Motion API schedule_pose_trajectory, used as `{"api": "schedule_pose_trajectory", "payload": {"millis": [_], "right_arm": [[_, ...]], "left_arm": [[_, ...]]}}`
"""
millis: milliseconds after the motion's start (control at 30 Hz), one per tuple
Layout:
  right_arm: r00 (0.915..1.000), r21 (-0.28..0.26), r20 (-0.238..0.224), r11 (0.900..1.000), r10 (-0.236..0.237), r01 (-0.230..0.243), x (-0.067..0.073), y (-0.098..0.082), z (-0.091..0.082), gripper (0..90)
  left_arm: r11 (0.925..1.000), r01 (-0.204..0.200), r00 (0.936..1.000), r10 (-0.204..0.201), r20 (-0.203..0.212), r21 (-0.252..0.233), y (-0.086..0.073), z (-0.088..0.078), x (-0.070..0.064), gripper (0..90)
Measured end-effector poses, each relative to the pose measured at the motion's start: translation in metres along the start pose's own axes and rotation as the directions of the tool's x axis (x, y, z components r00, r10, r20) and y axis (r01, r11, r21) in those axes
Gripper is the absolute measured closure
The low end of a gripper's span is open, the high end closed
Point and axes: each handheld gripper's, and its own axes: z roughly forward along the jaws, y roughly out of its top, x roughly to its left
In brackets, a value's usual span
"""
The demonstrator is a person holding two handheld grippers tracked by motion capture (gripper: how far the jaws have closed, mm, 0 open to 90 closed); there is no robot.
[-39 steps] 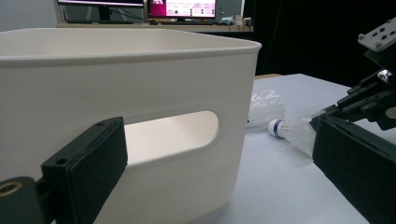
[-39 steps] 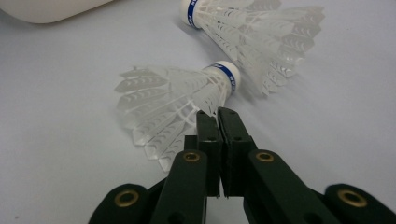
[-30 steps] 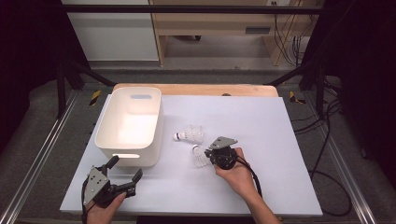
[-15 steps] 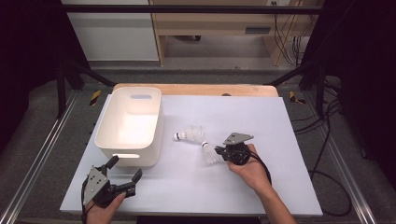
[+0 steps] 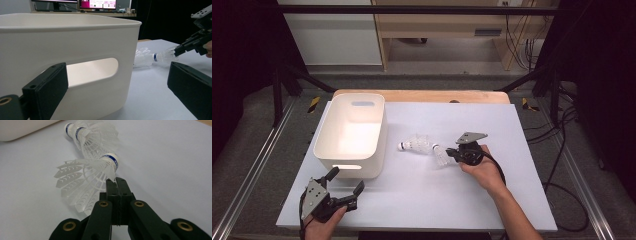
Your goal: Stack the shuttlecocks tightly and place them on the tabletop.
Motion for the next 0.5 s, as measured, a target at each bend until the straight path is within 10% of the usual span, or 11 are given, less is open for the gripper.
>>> {"api": "schedule_pose_trajectory", "payload": {"millis": [500], "right_arm": [[0.9994,-0.002,-0.034,1.000,-0.006,0.006,-0.011,0.013,0.020,90.0]], "left_arm": [[1.0000,0.002,1.0000,-0.002,0.002,0.000,0.000,0.000,0.000,3.3]]}}
